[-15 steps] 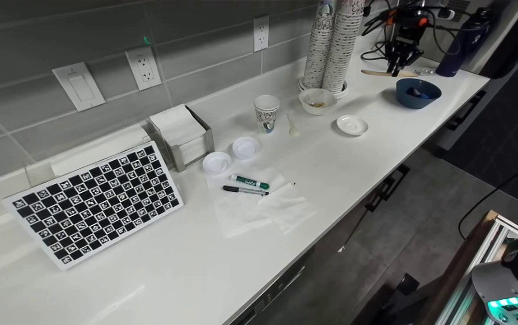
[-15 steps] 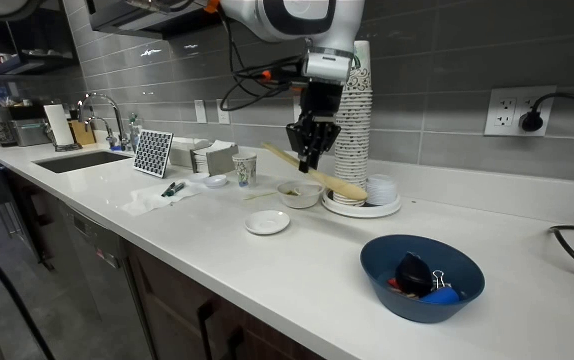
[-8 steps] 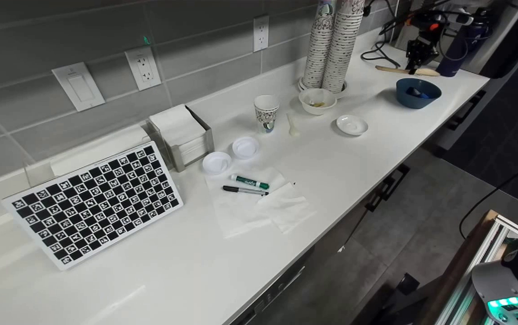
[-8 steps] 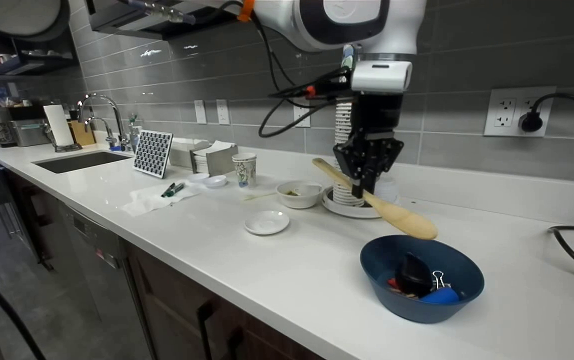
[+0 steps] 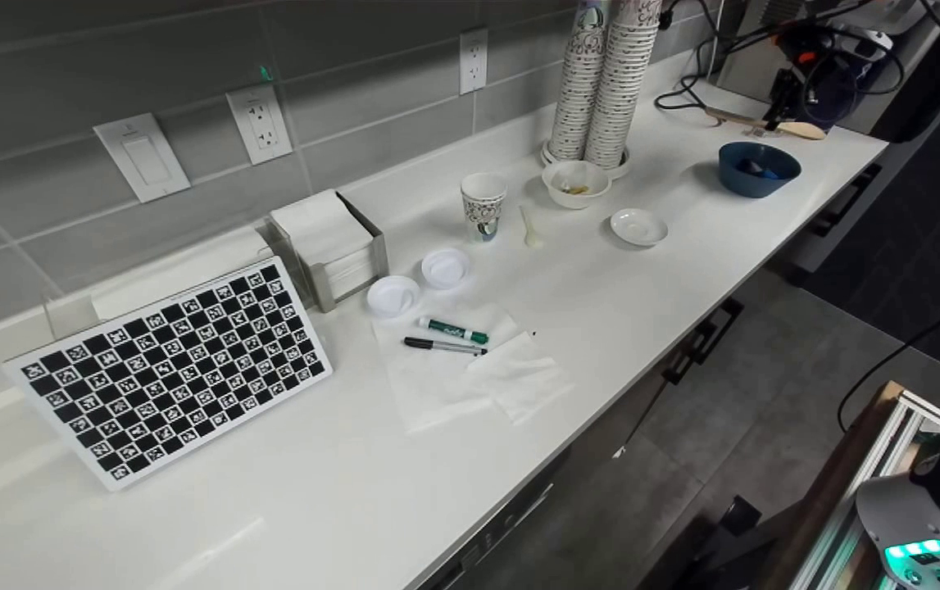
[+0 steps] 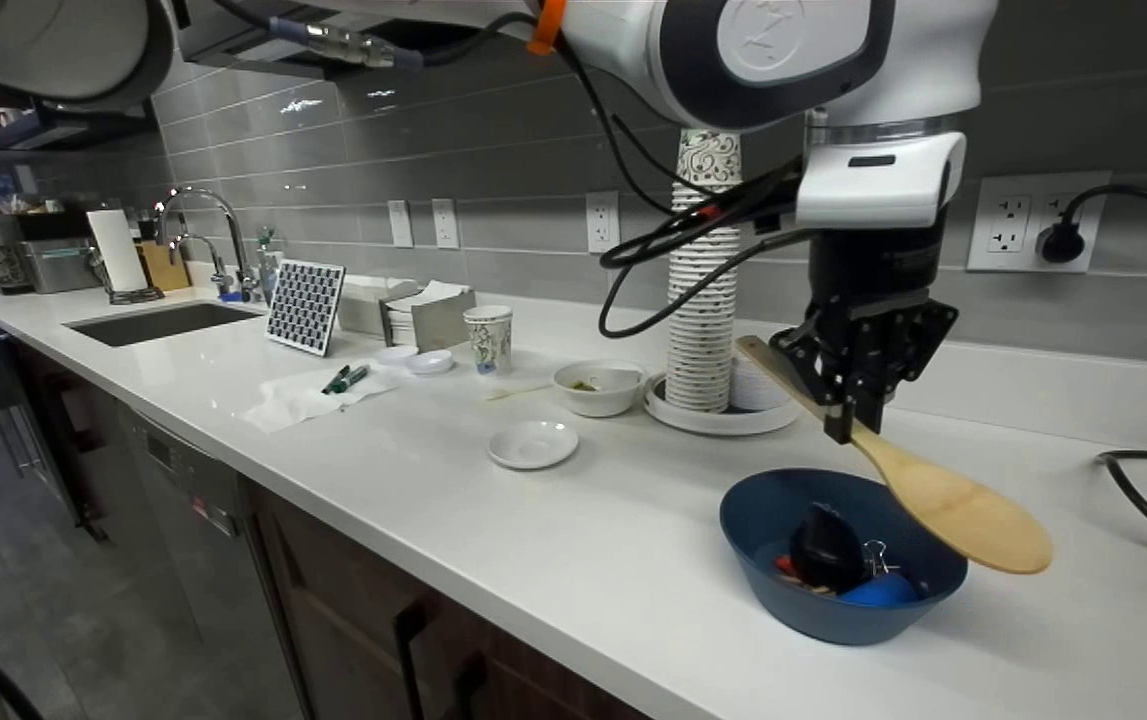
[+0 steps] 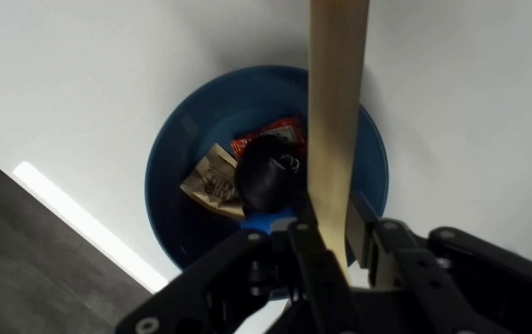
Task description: Lift the wooden spoon from the table and place it on top of the blue bowl
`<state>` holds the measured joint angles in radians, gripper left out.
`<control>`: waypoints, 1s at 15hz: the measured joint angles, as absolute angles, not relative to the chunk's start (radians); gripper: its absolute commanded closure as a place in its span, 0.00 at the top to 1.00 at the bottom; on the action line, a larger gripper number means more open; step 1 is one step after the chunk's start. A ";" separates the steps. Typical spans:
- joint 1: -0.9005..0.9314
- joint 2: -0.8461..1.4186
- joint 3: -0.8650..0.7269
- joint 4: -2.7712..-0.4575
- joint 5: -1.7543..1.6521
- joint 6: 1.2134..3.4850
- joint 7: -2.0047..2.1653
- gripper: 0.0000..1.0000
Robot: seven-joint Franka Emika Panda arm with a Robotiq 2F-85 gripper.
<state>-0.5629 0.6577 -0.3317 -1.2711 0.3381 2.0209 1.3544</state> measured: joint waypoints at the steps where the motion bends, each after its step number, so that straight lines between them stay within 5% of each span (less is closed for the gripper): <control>1: -0.572 0.665 -0.332 -1.261 0.335 2.023 1.354 0.06; 10: -0.592 0.813 -0.306 -1.161 0.293 2.092 1.150 0.06; 11: -0.589 0.828 -0.308 -1.145 0.274 2.111 1.146 0.47; 15: -0.568 0.853 -0.317 -1.117 0.180 2.104 1.088 0.69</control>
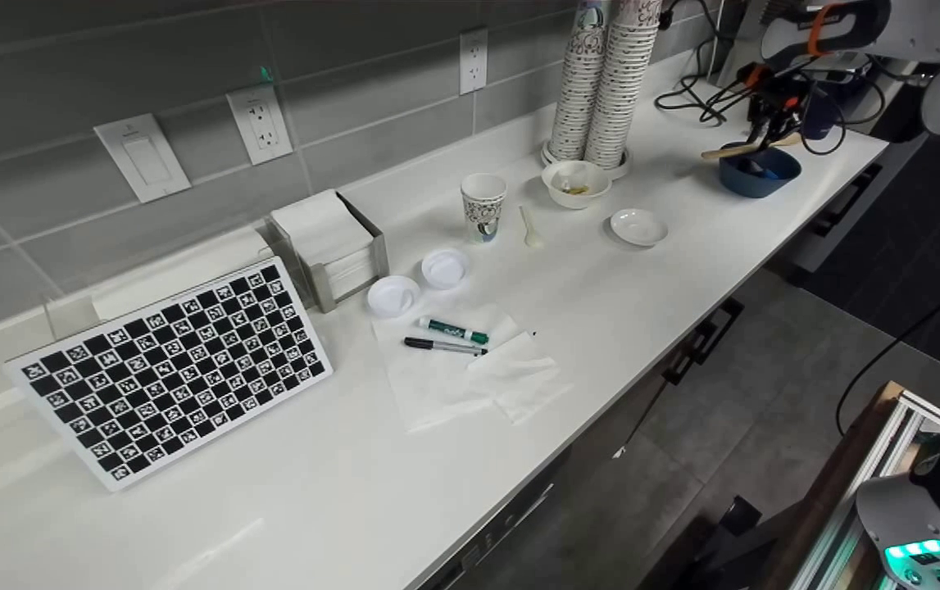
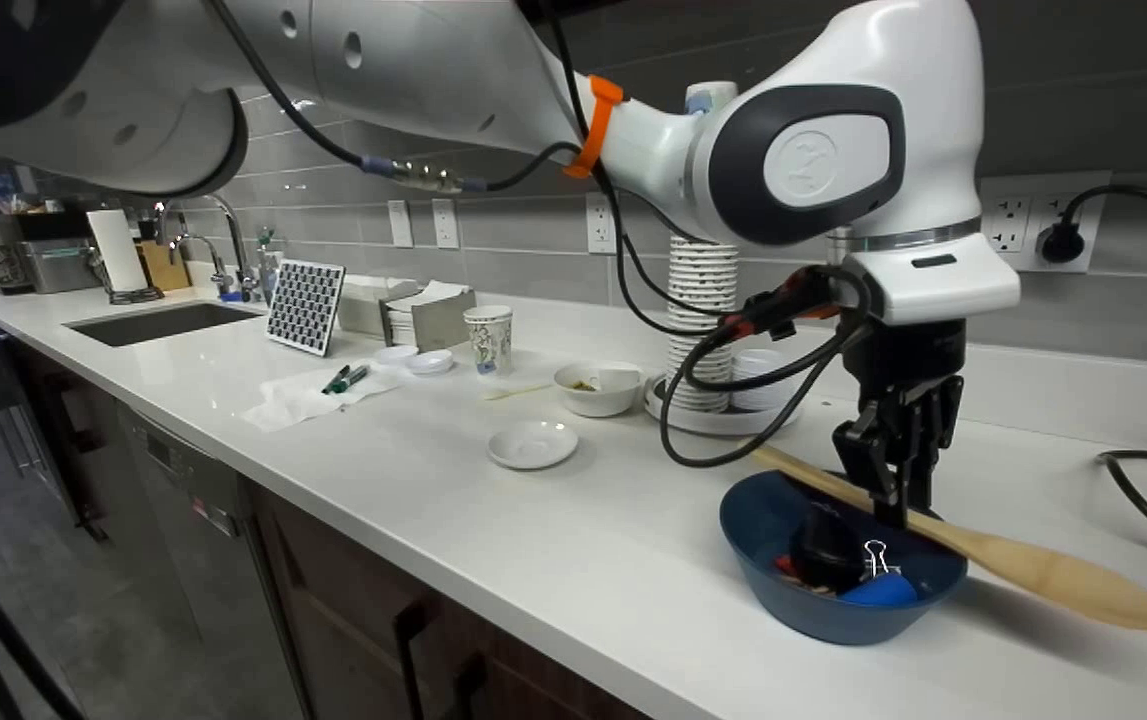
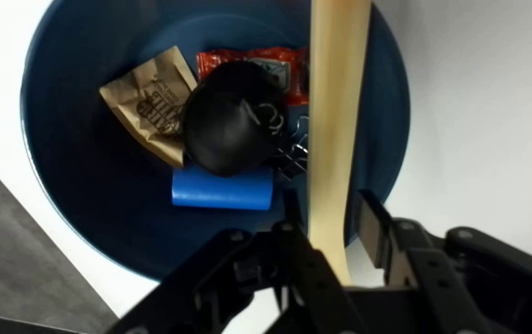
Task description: Lift the wooden spoon from the table and place it on top of the blue bowl
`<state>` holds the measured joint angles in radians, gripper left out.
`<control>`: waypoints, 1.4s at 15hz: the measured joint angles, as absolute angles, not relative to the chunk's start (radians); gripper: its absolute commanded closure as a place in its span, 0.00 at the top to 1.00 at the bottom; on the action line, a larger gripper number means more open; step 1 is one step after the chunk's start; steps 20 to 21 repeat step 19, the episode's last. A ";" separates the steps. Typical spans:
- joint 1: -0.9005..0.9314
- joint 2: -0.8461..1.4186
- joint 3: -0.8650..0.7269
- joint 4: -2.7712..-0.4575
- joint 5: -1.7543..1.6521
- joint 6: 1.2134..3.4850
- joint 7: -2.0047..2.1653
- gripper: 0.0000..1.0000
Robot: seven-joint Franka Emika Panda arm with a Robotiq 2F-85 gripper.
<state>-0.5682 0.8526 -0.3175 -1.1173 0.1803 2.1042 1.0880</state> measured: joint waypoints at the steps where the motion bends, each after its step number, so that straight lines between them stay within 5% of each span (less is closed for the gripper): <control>1: -0.567 0.851 -0.315 -1.117 0.174 2.097 1.048 0.76; 5: -0.579 0.826 -0.308 -1.116 0.178 2.074 0.899 1.00; 11: -0.686 0.711 -0.274 -1.134 0.237 1.863 0.632 1.00; 21: -0.846 0.435 -0.251 -1.455 0.459 1.854 0.176 1.00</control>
